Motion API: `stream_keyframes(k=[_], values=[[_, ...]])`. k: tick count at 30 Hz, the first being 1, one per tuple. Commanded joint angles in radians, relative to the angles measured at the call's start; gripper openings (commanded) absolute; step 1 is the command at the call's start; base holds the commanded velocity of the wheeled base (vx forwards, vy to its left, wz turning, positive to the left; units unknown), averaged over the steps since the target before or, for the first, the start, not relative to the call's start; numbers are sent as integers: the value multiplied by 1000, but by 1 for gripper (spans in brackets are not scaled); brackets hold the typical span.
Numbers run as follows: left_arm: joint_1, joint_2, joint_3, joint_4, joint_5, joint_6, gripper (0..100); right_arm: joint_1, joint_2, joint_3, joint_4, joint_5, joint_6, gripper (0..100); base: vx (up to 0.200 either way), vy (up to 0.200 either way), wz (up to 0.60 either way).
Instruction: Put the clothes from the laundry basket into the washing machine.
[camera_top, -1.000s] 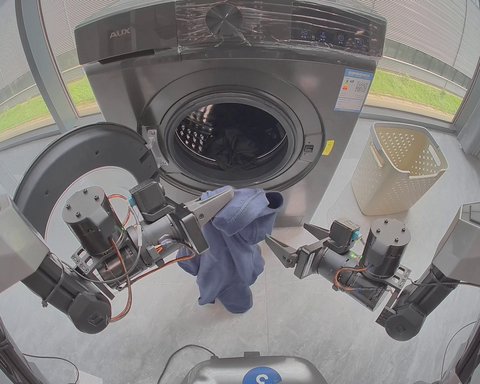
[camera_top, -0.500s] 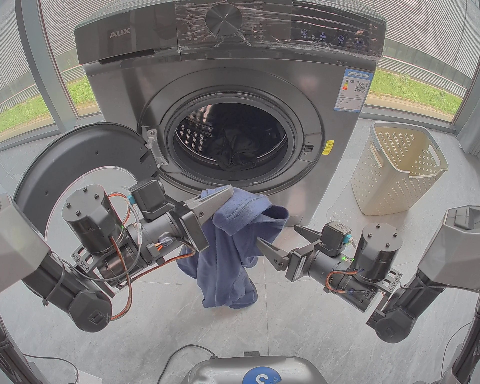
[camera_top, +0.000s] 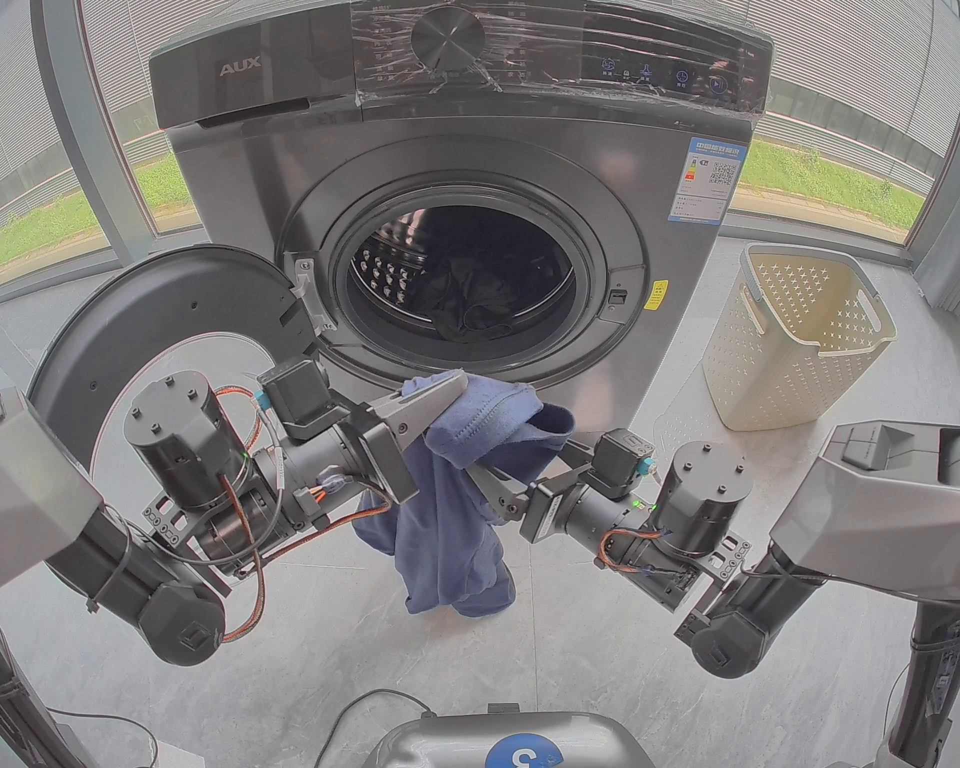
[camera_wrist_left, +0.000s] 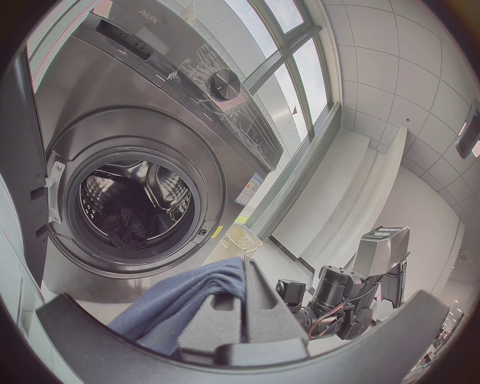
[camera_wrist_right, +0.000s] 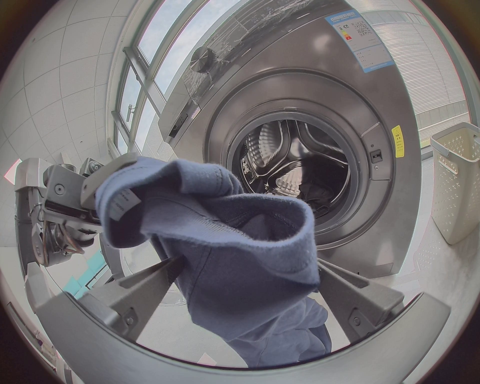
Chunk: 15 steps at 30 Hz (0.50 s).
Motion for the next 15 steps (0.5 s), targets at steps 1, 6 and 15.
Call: stream_keyframes(k=[1, 6, 15], values=[[0, 1, 0, -2, 0, -1, 0, 0, 50, -33, -11, 0, 1, 0, 0, 0, 0], [3, 3, -2, -2, 5, -1, 0, 0, 40, -20, -9, -6, 0, 0, 0, 0, 0], [23, 18, -14, -2, 20, 0, 0, 6, -88, 100, -8, -9, -5, 0, 0, 0, 0]])
